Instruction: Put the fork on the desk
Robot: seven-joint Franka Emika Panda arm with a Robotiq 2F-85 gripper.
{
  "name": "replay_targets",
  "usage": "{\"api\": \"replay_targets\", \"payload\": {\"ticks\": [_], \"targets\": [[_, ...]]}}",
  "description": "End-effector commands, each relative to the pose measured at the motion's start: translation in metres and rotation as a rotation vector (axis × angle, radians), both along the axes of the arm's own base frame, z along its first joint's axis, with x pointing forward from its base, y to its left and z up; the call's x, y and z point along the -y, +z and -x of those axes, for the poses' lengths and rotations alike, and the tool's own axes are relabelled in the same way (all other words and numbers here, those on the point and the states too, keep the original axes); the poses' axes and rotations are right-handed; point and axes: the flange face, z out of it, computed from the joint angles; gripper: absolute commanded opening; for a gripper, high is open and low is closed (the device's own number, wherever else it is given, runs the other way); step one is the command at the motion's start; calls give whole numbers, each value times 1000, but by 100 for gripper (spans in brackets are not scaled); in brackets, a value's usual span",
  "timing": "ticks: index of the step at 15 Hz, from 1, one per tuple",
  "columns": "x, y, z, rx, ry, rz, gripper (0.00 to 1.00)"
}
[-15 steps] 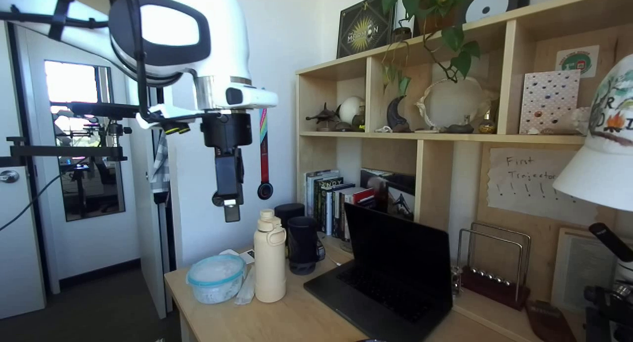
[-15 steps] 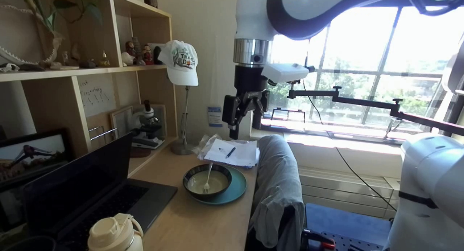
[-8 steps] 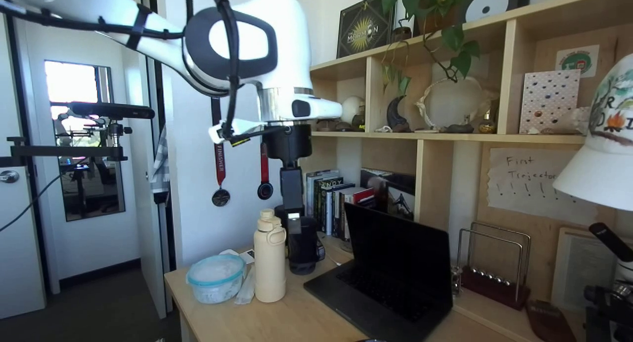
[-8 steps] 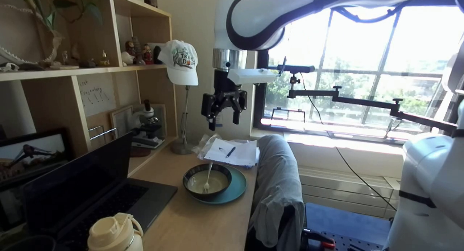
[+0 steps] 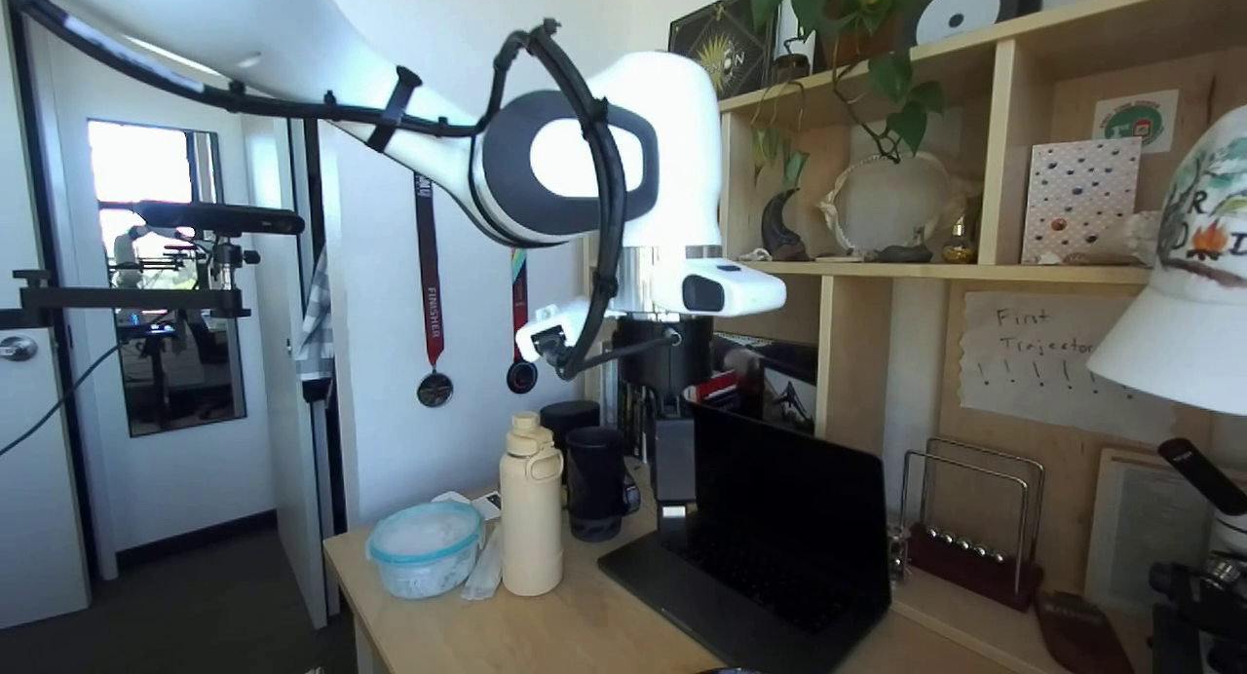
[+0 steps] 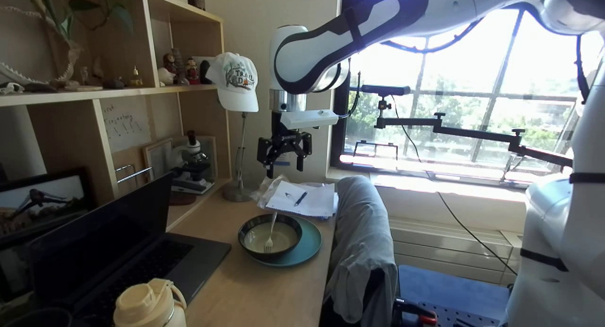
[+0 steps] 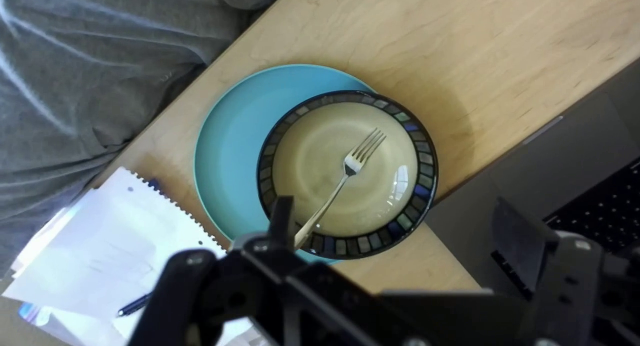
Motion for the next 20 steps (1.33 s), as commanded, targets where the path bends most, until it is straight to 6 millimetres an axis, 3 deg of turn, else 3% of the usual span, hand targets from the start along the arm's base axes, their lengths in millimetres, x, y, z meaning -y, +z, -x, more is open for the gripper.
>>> {"api": "replay_targets", "payload": {"ticks": [1, 12, 20], "targets": [[20, -22, -8, -7, -53, -6, 100], [25, -33, -9, -26, -36, -1, 100], [66, -106, -45, -42, 1, -29, 100]]}}
